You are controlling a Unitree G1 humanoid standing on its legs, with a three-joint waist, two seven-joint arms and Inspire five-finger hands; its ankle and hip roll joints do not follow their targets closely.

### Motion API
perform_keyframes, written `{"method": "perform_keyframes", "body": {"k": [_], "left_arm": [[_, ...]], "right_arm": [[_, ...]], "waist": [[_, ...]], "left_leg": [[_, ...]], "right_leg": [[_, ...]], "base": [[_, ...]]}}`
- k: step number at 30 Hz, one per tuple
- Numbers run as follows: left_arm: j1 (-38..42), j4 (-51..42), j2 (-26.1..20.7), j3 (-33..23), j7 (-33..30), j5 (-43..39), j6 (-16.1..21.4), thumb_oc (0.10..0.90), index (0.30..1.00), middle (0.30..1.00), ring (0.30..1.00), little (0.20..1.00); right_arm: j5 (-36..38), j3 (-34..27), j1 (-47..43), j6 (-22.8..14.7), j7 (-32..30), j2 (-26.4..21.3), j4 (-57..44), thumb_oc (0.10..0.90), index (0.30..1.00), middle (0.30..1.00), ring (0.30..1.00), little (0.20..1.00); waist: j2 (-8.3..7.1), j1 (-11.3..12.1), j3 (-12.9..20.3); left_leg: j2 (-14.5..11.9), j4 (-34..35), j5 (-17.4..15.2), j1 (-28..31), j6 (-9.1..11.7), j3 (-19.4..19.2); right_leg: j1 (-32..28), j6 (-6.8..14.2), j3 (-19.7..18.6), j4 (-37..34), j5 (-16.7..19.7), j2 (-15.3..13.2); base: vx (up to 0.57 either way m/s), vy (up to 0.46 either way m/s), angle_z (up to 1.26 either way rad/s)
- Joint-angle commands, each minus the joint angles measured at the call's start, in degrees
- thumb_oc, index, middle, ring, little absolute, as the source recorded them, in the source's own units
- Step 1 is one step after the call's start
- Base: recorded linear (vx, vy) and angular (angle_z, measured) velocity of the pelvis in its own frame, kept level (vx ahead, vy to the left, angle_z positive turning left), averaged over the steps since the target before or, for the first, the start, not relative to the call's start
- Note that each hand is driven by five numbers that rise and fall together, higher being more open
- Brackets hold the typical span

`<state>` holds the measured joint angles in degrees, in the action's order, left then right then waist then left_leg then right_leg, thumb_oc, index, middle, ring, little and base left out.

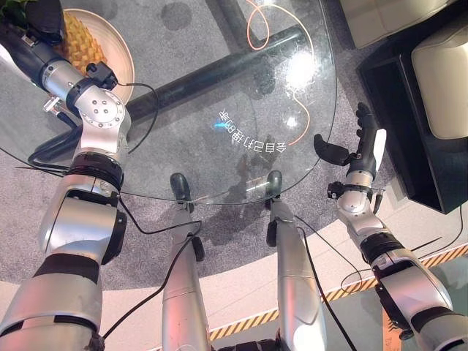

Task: Pick up the fruit to the plate

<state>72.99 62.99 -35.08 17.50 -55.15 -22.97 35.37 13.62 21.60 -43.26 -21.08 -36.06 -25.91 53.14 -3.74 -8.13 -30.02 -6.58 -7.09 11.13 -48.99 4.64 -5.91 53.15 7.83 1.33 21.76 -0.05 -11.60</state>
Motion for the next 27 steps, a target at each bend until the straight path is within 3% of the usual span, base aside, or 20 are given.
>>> {"method": "perform_keyframes", "body": {"k": [1,20,21,27], "left_arm": [[4.8,-1.3,-4.3,-1.1,-0.7,2.7,6.8,0.328,0.495,0.495,0.495,0.428],[0.5,-2.9,-4.3,-3.0,2.2,1.6,7.1,0.446,0.596,0.596,0.596,0.546],[-0.1,-2.9,-4.3,-3.2,2.6,1.6,7.1,0.501,0.644,0.644,0.644,0.601],[-1.1,-2.7,-4.2,-3.5,3.7,1.0,7.7,0.561,0.695,0.695,0.695,0.661]], "right_arm": [[1.2,-1.1,3.5,10.3,-4.2,-3.6,12.4,0.800,0.900,0.900,0.900,0.900],[0.7,-2.0,3.5,9.8,-4.2,-3.8,12.8,0.800,0.900,0.900,0.900,0.900],[0.7,-2.1,3.6,9.9,-4.3,-3.8,12.5,0.800,0.900,0.900,0.900,0.900],[0.9,-2.1,4.0,9.6,-4.5,-3.6,12.6,0.800,0.900,0.900,0.900,0.900]], "waist": [[2.10,1.4,0.2],[2.46,2.5,0.2],[2.41,2.5,0.2],[2.24,2.7,0.2]], "left_leg": [[1.6,-8.6,-9.9,-0.7,0.6,1.5],[1.8,-7.9,-9.6,-0.6,0.6,1.7],[1.8,-7.9,-9.7,-0.6,0.6,1.7],[1.8,-8.0,-10.2,-0.2,0.7,1.8]], "right_leg": [[-0.8,-1.2,1.4,-5.2,2.3,3.6],[-1.2,-0.9,2.3,-5.3,2.2,3.3],[-1.2,-0.9,2.3,-5.4,2.3,3.3],[-1.7,-0.8,2.5,-5.4,1.8,3.3]], "base": [[0.00,0.000,0.00],[0.00,0.000,0.00],[0.00,0.000,0.00],[0.00,0.000,0.00]]}}
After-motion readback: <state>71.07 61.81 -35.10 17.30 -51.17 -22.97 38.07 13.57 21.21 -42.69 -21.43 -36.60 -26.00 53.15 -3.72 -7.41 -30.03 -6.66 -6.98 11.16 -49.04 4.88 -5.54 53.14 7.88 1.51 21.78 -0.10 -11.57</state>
